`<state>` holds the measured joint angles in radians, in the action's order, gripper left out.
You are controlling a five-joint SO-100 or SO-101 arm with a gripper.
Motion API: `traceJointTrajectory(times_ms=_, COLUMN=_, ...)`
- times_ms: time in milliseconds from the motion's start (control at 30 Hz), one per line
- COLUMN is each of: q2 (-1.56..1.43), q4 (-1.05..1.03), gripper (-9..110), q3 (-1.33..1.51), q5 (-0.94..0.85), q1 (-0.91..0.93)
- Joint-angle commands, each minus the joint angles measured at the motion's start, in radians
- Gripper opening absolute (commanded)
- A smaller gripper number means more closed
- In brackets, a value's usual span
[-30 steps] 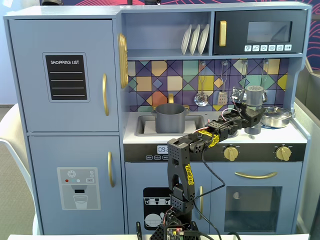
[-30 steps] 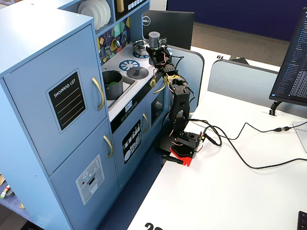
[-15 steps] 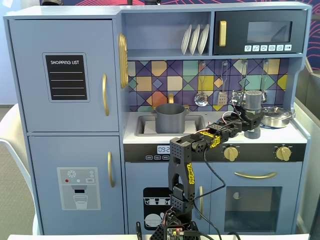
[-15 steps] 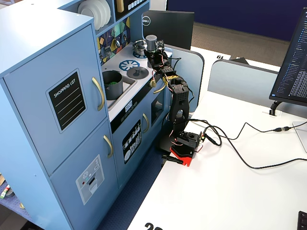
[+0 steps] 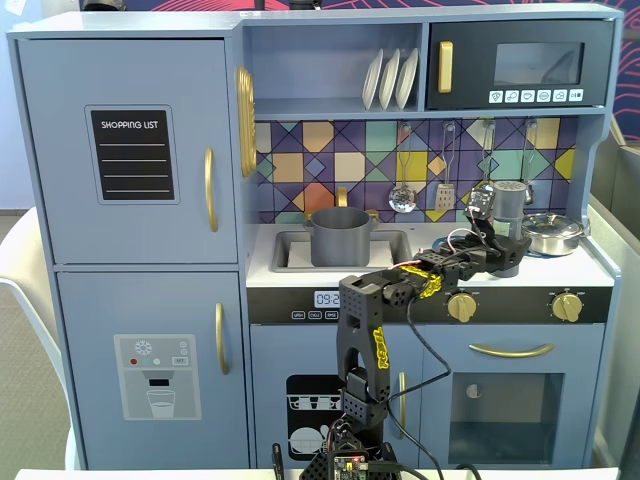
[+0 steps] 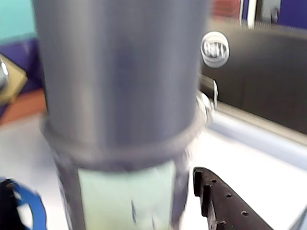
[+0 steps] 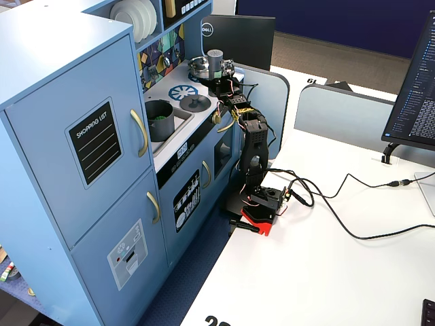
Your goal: Put salt in the gray recipient
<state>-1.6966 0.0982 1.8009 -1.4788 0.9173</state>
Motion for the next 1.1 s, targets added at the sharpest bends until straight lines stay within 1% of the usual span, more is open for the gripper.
traceJointTrajectory(times_ms=0, q2=-0.258, q4=-0.132, gripper=52, q3=0.058, q5=-0.078, q1=0.031)
traceJointTrajectory(times_ms=67, q2=-0.433, q4=-0.321, gripper=42, q3=0.149, q5=-0.137, q1=0.031)
traceJointTrajectory(times_ms=133, q2=-0.626, q4=-0.541, gripper=31, q3=0.224, q5=-0.153, q1=-0.003)
traceJointTrajectory(times_ms=233, q2=-0.867, q4=-0.968, gripper=6, q3=0.244, q5=-0.213, q1=-0.13)
traceJointTrajectory(times_ms=267, q2=-0.923, q4=-1.106, gripper=1, q3=0.236, q5=-0.206, q1=-0.195)
traceJointTrajectory(times_ms=300, q2=-0.969, q4=-1.216, gripper=0, q3=0.235, q5=-0.172, q1=-0.272)
traceJointTrajectory(times_ms=367, q2=-1.057, q4=-1.353, gripper=0, q3=0.272, q5=-0.126, q1=-0.436)
traceJointTrajectory(times_ms=433, q2=-1.155, q4=-1.391, gripper=0, q3=0.382, q5=-0.101, q1=-0.586)
traceJointTrajectory(times_ms=467, q2=-1.201, q4=-1.391, gripper=0, q3=0.457, q5=-0.098, q1=-0.632)
traceJointTrajectory(times_ms=600, q2=-1.37, q4=-1.356, gripper=0, q3=0.775, q5=-0.074, q1=-0.758)
traceJointTrajectory(times_ms=767, q2=-1.494, q4=-1.264, gripper=0, q3=1.127, q5=-0.06, q1=-0.805)
traceJointTrajectory(times_ms=900, q2=-1.523, q4=-1.158, gripper=0, q3=1.31, q5=-0.029, q1=-0.831)
traceJointTrajectory(times_ms=933, q2=-1.523, q4=-1.186, gripper=0, q3=1.316, q5=-0.029, q1=-0.841)
traceJointTrajectory(times_ms=1000, q2=-1.506, q4=-1.206, gripper=0, q3=1.316, q5=0.035, q1=-0.876)
traceJointTrajectory(times_ms=1067, q2=-1.523, q4=-1.27, gripper=0, q3=1.316, q5=0.031, q1=-0.884)
